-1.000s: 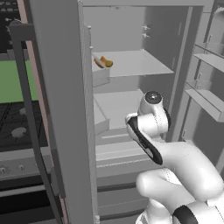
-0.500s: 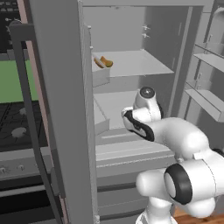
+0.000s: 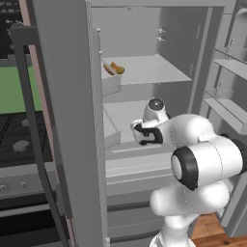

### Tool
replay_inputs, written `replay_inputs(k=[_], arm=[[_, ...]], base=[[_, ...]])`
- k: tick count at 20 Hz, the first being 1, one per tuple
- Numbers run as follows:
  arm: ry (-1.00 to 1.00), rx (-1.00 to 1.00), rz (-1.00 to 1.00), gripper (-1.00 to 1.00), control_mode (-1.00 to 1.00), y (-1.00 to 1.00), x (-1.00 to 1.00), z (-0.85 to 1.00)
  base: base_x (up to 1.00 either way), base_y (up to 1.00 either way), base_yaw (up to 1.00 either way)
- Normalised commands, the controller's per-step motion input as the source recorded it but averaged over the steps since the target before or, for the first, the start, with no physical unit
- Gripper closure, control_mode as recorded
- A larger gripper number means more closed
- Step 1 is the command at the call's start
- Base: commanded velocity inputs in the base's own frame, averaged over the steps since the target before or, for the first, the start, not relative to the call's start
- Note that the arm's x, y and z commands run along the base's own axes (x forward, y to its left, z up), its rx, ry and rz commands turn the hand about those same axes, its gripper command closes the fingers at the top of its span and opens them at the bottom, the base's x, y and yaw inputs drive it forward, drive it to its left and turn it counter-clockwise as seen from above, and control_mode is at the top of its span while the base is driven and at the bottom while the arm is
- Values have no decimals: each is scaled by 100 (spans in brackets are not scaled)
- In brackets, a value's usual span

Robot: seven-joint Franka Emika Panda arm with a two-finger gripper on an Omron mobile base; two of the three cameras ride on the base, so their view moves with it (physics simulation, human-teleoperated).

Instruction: Move the cookie dough ball and hotdog bun from the top shelf to the second highest shelf to make space. Then, place the pitcher from the counter on the cleared top shelf.

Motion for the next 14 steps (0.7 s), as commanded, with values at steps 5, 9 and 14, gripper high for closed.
replay_inputs(k=[5, 9, 14], arm=[[0, 0, 0, 100, -100, 0, 46, -47], [0, 0, 0, 100, -100, 0, 55, -26], [0, 2, 0, 100, -100, 0, 62, -7]], base=[[0, 0, 0], [0, 0, 0], [0, 0, 0]])
